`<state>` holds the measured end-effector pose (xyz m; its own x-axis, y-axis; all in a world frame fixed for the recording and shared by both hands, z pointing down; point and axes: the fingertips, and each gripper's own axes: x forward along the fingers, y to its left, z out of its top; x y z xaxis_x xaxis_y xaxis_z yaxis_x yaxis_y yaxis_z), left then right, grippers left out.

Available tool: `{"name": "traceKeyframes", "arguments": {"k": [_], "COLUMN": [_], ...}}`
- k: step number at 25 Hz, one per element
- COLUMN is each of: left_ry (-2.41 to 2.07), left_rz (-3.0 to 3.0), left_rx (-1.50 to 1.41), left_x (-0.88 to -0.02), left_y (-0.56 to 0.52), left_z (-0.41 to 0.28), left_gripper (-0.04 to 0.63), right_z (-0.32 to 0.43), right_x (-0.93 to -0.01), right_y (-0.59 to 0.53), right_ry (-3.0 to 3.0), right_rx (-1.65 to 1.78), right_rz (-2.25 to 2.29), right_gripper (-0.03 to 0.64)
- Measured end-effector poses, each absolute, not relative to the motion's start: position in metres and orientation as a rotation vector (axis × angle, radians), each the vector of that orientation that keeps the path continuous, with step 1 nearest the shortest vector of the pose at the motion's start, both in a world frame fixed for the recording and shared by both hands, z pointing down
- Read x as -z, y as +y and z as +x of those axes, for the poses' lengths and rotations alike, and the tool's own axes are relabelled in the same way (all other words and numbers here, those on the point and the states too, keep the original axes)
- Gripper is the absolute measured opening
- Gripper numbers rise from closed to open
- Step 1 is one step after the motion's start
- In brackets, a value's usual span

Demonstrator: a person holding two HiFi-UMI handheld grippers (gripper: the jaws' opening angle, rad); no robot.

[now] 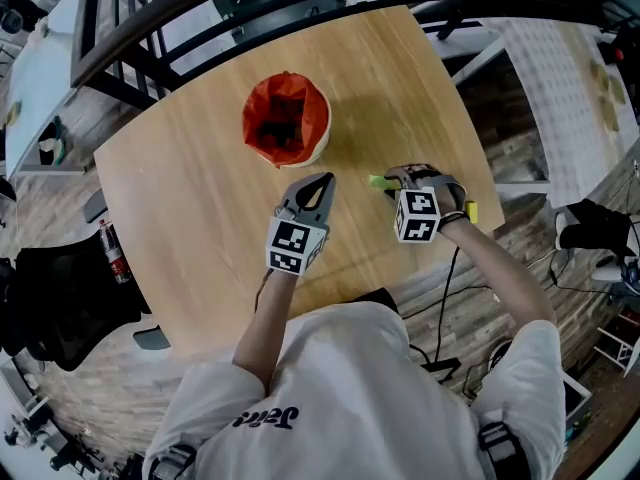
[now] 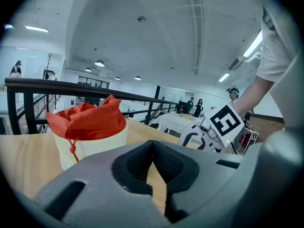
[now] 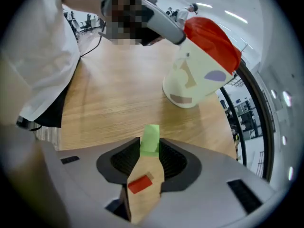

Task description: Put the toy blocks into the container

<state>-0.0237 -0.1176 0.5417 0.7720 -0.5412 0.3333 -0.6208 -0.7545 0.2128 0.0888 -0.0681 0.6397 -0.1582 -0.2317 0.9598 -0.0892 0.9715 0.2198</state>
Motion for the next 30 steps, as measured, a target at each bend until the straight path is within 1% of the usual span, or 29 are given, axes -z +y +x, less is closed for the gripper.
{"name": "traceKeyframes", "arguments": {"k": [8, 18, 23, 30], "left_ry": [-0.946, -1.031, -1.056, -1.078], "left_rz": [2.650, 2.635, 2.629, 2.605], "left_rx": [-0.321, -0.264, -0.257, -0.241], "left_x": [-0.525, -0.506, -0.503, -0.503], "left_y": [-0.119, -0.124, -0.122, -0.122], "left_z": [-0.050, -0.082, -0.090, -0.101], "left_gripper": [0.008, 0.008, 0.008, 0.008], "right_z": [0.059, -0.008, -0.045, -0.084], "right_x": [-0.548, -0.453, -0.439, -0.466], "right_y": [-0.094, -0.143, -0.174, -0.211], "right_ry": [-1.780, -1.888, -2.011, -2.087], "right_rx": [0.261, 0.416, 0.340, 0.114], "right_rz": [0.187, 0.187, 0.252, 0.314], "right_gripper": [0.133, 0.133, 0.133, 0.133]}}
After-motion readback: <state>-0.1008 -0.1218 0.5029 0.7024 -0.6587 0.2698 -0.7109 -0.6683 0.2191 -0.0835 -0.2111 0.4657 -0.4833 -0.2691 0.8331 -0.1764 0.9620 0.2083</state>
